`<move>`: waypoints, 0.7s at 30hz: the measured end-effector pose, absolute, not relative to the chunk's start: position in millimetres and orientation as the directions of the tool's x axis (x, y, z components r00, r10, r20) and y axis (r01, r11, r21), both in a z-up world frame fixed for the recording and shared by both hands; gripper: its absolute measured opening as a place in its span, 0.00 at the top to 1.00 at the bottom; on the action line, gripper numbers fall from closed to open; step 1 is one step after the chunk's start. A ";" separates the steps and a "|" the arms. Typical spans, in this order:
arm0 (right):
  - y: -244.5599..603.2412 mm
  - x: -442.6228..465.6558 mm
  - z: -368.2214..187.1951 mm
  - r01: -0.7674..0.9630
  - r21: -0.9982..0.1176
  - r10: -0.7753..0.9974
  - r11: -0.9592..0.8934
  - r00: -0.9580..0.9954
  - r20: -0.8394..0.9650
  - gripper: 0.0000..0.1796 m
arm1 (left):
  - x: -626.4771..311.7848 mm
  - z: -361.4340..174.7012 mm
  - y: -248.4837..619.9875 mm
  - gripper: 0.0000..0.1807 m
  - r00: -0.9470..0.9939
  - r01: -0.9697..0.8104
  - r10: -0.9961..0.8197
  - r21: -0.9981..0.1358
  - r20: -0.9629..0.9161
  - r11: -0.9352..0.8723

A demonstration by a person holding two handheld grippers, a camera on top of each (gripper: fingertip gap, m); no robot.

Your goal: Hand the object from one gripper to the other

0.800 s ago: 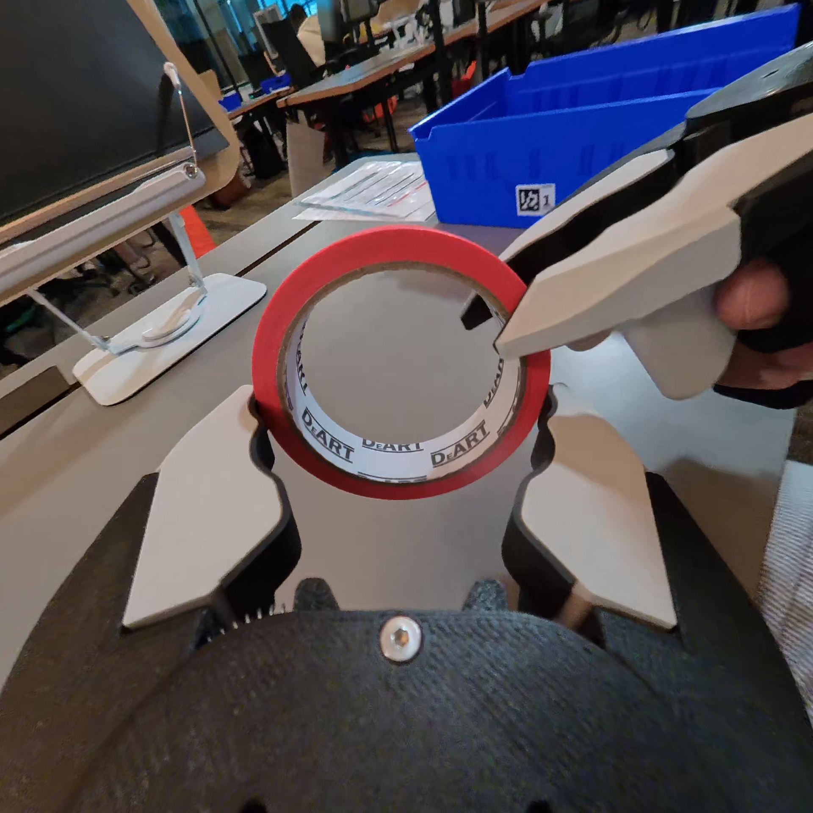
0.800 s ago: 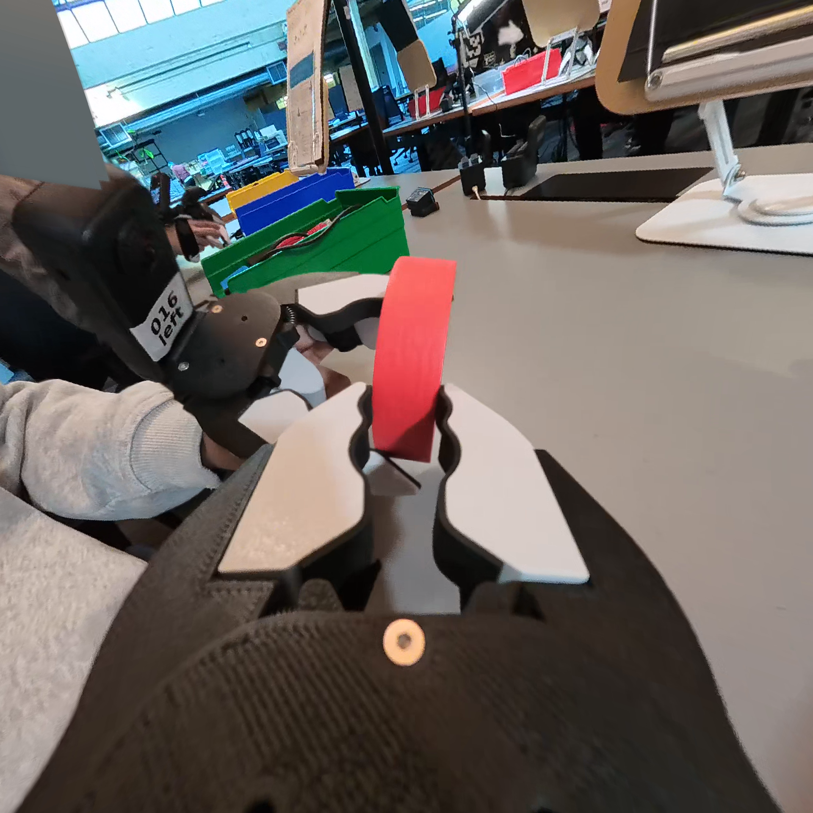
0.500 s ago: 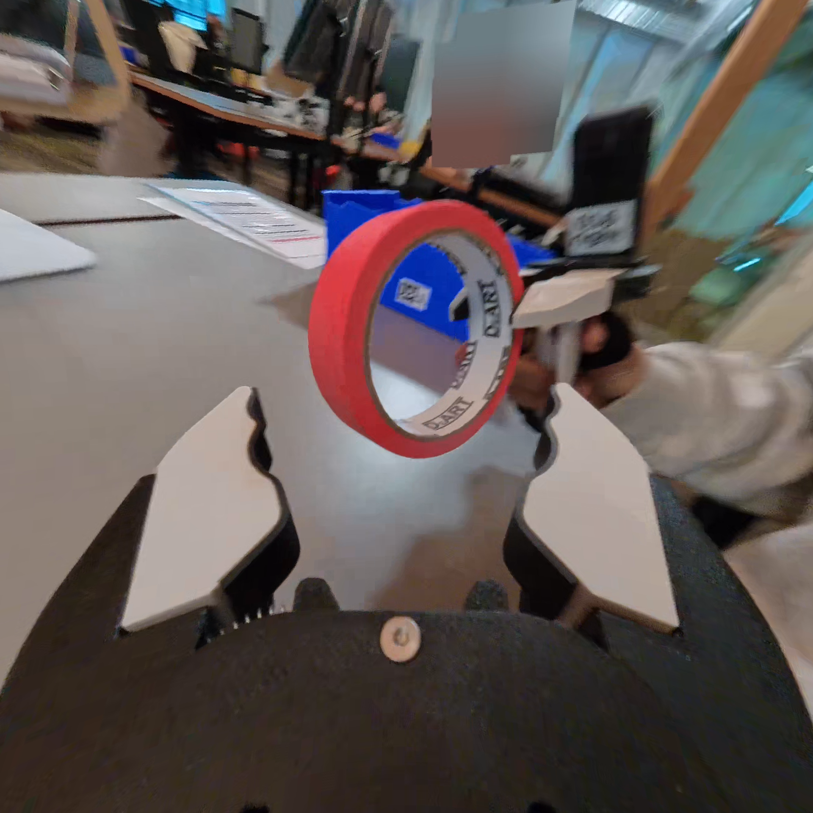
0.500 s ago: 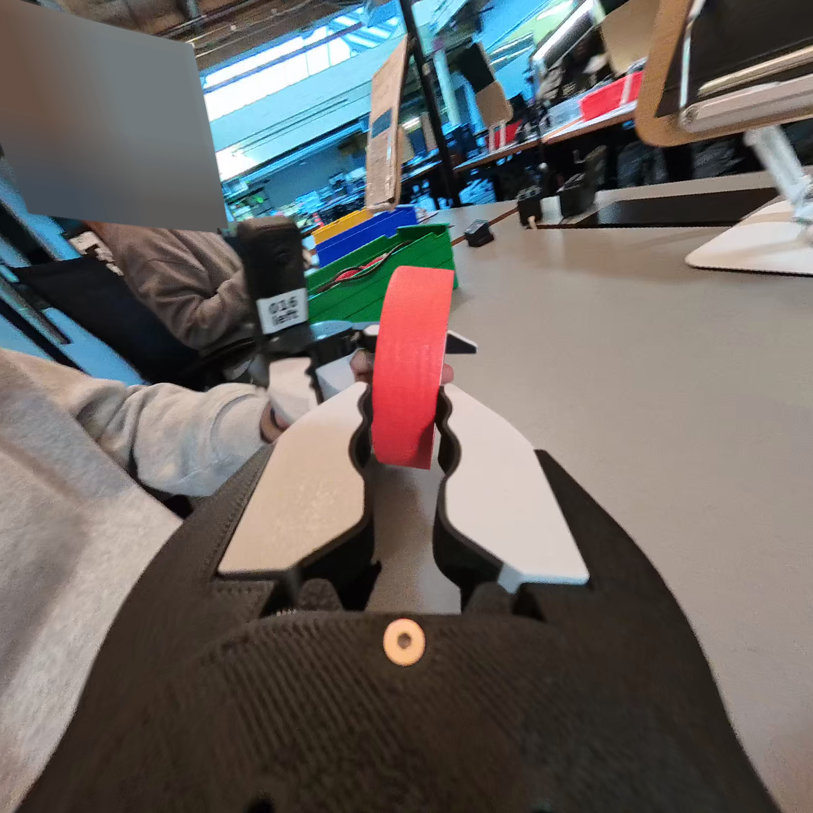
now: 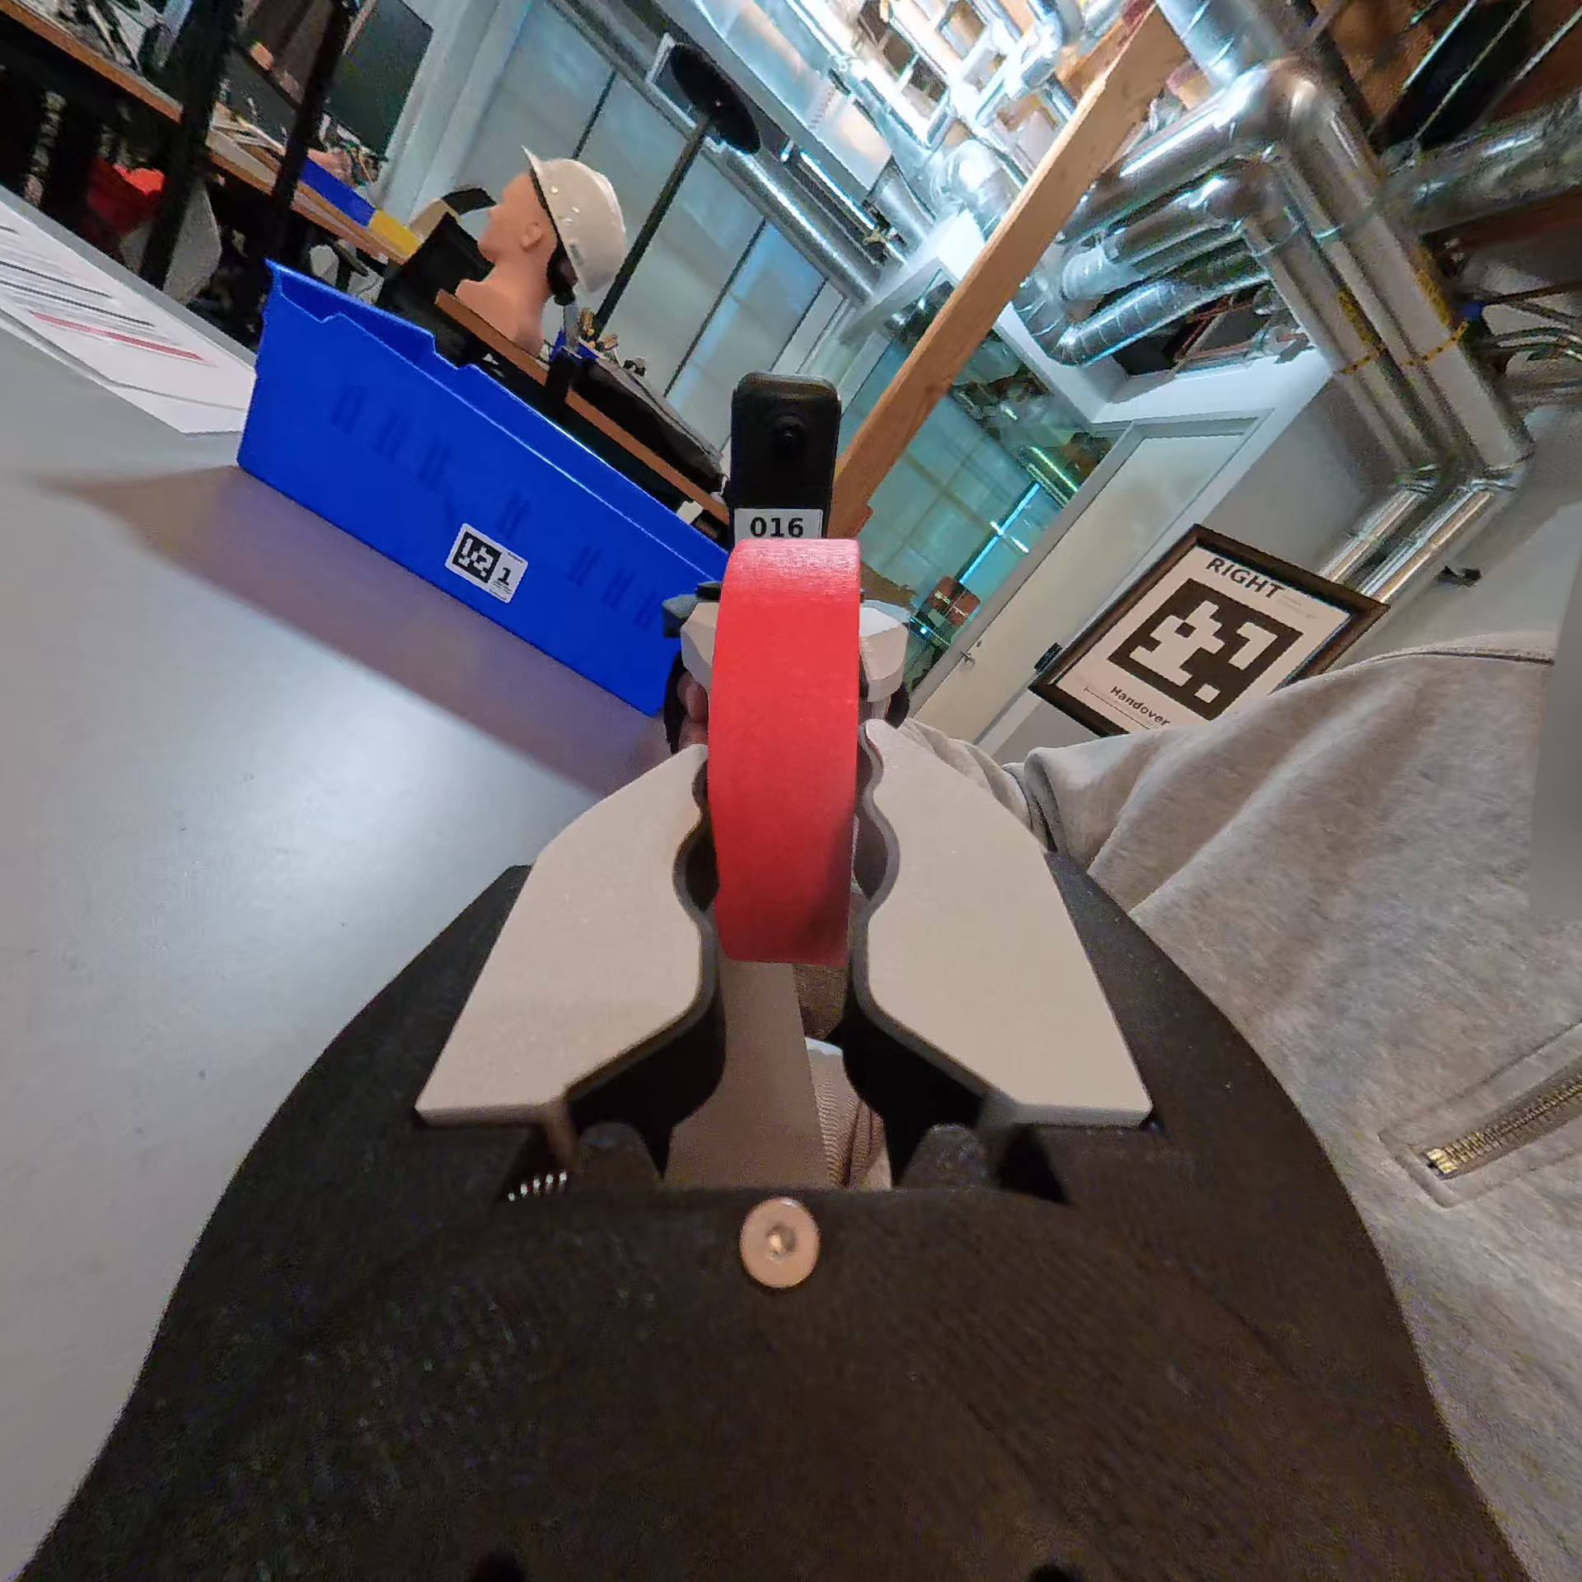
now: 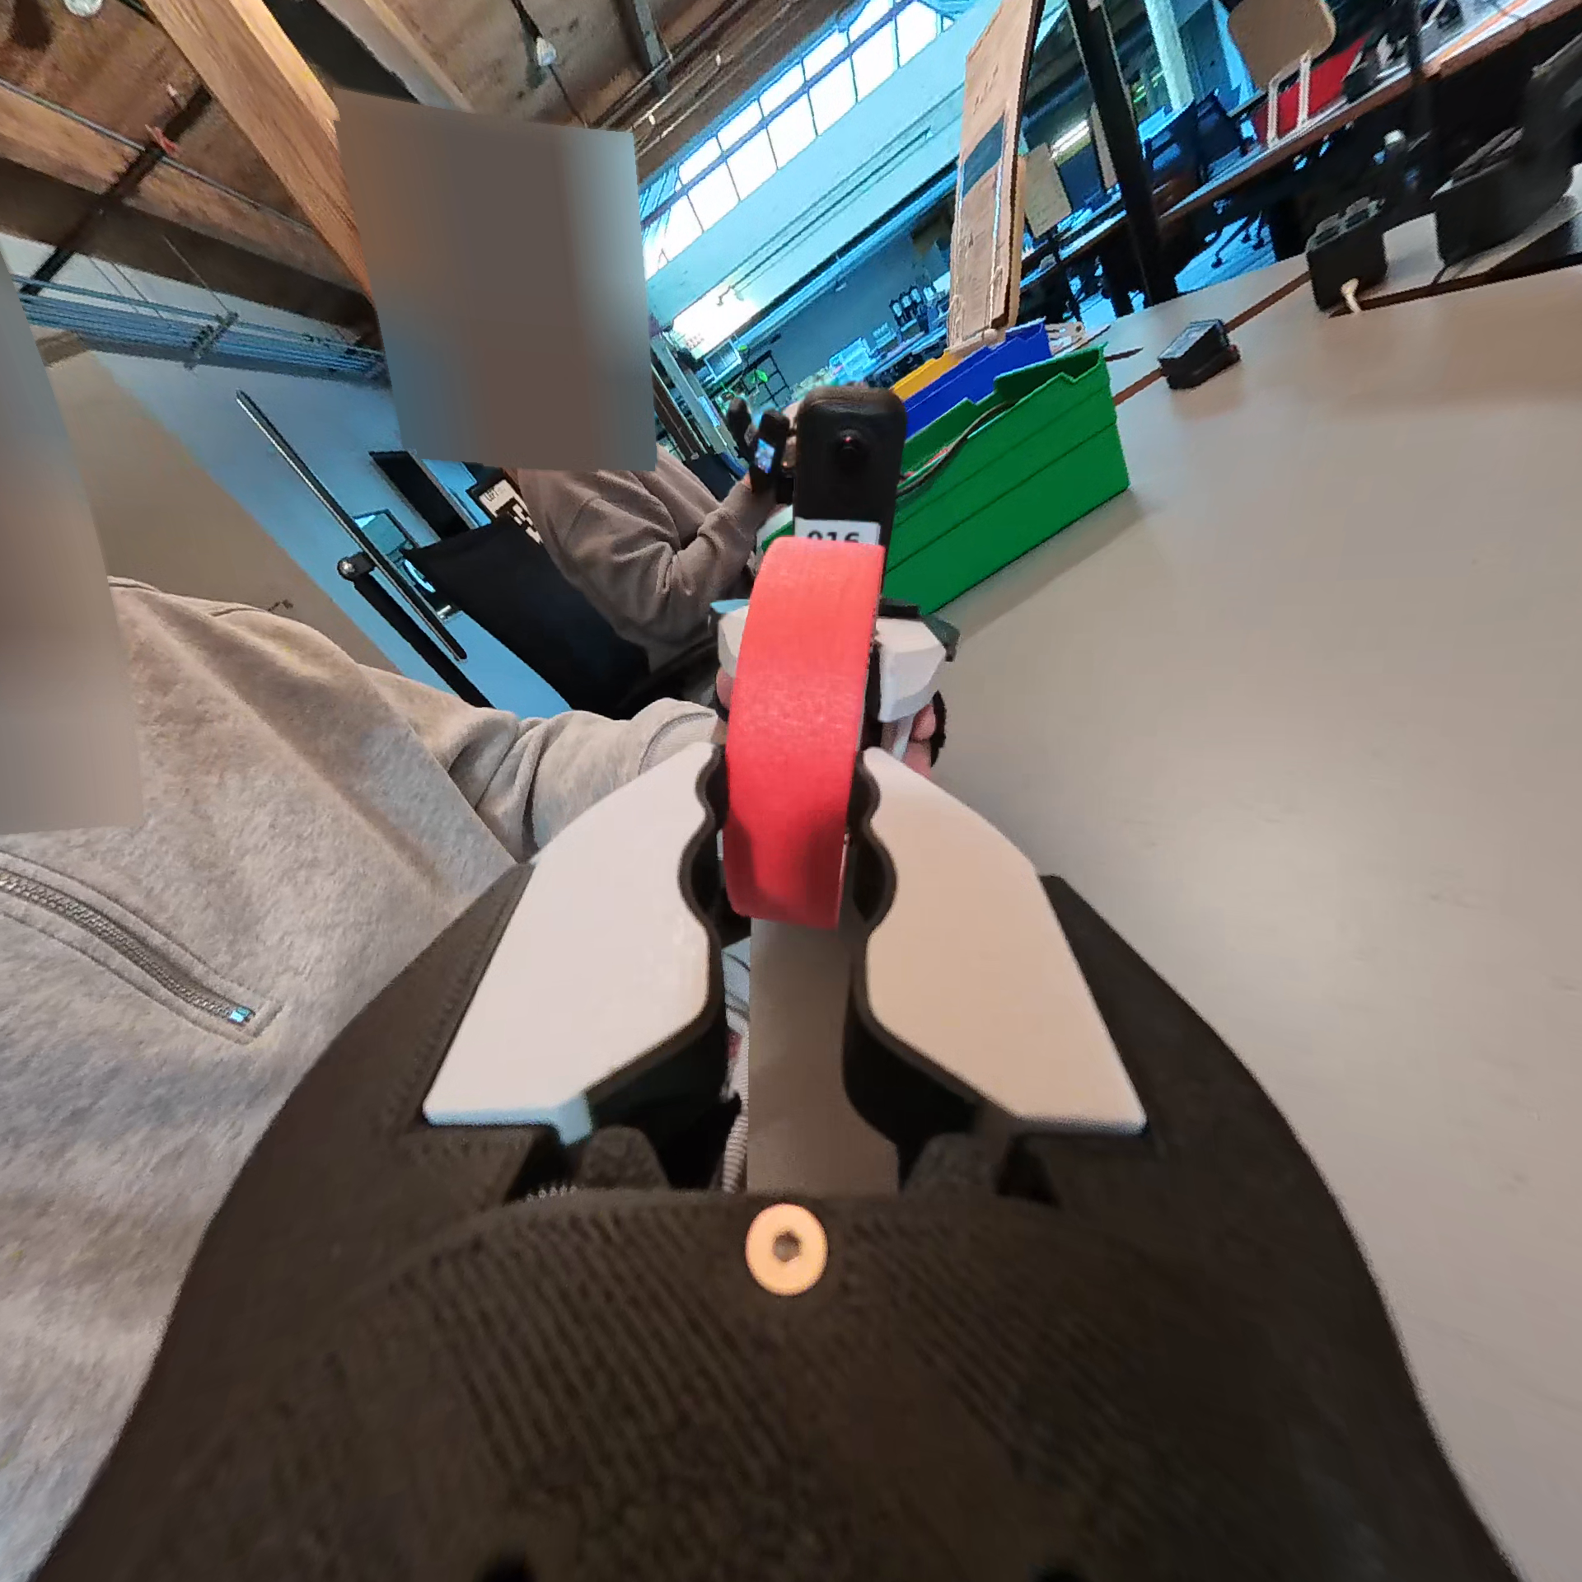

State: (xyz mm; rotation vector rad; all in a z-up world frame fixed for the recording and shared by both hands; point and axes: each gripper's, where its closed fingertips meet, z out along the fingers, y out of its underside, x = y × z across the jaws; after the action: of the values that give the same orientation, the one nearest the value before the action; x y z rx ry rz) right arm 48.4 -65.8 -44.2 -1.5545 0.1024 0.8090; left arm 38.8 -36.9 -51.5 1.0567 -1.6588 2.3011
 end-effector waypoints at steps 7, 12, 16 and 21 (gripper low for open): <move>-60.7 73.4 -47.9 -0.410 -0.911 0.238 -0.050 0.881 -0.410 0.67 | 47.4 -50.4 -26.2 0.84 -0.703 -0.468 -0.319 -0.751 0.635 -0.466; -58.9 70.0 -37.3 -0.112 -0.992 0.146 0.063 0.984 -0.102 0.44 | 55.0 -52.7 -12.1 0.84 -0.611 -0.551 -0.203 -0.595 0.765 -0.585; -53.0 54.6 -50.8 0.181 -0.983 0.130 0.000 0.975 0.180 0.33 | 55.4 -59.6 -14.1 0.84 -0.530 -0.655 -0.077 -0.466 0.844 -0.595; -47.7 44.9 -62.5 0.280 -0.959 0.149 -0.051 0.951 0.270 0.27 | 49.1 -70.0 -32.1 0.84 -0.483 -0.742 -0.044 -0.436 0.874 -0.510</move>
State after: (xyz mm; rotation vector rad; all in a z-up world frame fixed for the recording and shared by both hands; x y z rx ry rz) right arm 44.9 -47.7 -62.5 -1.6281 -0.3336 -0.1097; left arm 49.1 -32.1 -70.0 1.2369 -1.1961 2.0382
